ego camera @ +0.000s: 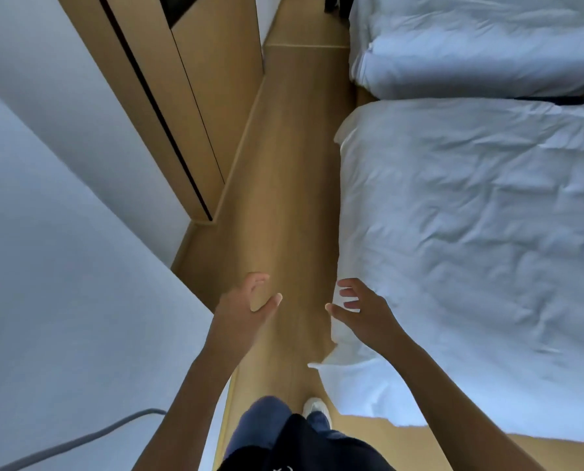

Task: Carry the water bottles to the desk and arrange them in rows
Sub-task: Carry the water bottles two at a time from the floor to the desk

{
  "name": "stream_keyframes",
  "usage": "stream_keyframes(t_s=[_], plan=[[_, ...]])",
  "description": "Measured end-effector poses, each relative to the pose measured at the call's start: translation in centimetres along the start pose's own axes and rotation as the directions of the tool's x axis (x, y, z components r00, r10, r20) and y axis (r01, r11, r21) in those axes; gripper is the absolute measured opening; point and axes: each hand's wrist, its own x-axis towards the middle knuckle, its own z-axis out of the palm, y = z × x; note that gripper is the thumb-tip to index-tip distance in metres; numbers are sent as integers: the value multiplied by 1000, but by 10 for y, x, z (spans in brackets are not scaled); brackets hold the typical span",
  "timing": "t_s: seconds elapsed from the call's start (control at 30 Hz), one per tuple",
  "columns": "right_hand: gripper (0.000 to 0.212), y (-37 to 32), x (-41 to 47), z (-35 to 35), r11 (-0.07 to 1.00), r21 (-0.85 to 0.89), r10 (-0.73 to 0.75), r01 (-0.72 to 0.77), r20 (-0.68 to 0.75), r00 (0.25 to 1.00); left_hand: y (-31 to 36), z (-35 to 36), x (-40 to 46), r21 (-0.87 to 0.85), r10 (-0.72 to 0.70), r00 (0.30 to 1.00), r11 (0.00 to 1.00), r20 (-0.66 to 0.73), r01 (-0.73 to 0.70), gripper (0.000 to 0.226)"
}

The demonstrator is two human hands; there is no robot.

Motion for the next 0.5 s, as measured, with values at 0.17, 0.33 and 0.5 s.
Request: stream_keyframes(t_s=[0.17,0.33,0.5], plan=[[56,-33,104,-26,1000,-14,9,-8,41,999,15,-2,107,0,-24,1000,1000,-5,24,48],[56,-67,233,-38,1000,-18,6,-5,57,998,26,-7,237,-33,-8,1000,999,23,9,56],[58,-126,362,-55,998,-60,7,-4,50,999,46,-36,371,-81,-9,999,997,49,13,55]])
